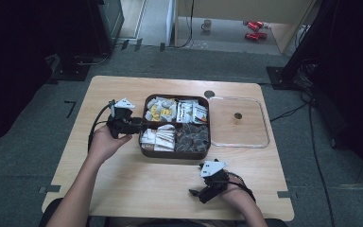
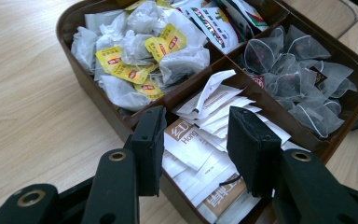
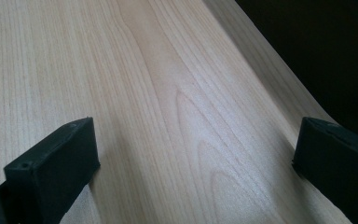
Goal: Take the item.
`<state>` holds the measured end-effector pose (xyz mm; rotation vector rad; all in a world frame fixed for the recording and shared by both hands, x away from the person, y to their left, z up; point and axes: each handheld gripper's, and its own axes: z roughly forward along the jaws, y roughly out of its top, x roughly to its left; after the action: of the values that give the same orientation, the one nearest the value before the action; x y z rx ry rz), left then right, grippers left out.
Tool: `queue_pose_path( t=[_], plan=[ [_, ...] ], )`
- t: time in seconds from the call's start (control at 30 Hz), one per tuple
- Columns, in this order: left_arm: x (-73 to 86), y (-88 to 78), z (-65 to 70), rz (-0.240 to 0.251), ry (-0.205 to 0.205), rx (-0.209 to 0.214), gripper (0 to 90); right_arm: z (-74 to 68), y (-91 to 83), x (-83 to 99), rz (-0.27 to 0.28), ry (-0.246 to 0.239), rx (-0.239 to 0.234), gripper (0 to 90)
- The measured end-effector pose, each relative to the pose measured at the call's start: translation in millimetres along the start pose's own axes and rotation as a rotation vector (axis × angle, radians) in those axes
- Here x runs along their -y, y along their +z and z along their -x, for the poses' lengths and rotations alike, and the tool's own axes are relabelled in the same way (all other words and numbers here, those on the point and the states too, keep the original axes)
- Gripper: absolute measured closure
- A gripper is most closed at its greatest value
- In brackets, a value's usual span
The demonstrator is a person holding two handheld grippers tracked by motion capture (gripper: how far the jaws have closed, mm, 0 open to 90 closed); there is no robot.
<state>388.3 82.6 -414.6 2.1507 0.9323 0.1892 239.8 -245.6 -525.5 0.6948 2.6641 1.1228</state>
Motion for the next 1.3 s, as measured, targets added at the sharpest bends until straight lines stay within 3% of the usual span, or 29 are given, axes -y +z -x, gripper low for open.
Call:
queue_pose_path(
  t=[0.17,0.37,0.73,1.0,1.3],
  plan=[
    [-5.1,12.0,3.2,-0.005,0.04,0.001,58.5,-0.1,-0.1,0.0,0.0,0.001,0.001,0.0],
    [-7.0,22.7,3.3,-0.013,0.05,0.002,60.6,0.0,0.0,0.0,0.0,0.0,0.0,0.0],
    [-12.8,39.0,10.2,-0.026,0.109,0.016,65.6,-0.4,-0.2,0.1,0.0,0.003,0.002,0.0],
    [-11.5,52.9,7.5,-0.045,0.126,0.013,67.9,-0.6,-0.3,0.3,0.001,0.003,0.006,0.0],
    [-9.9,67.3,3.9,-0.064,0.112,0.023,70.0,-1.3,-0.6,0.7,0.002,0.008,0.01,0.0]
  ],
)
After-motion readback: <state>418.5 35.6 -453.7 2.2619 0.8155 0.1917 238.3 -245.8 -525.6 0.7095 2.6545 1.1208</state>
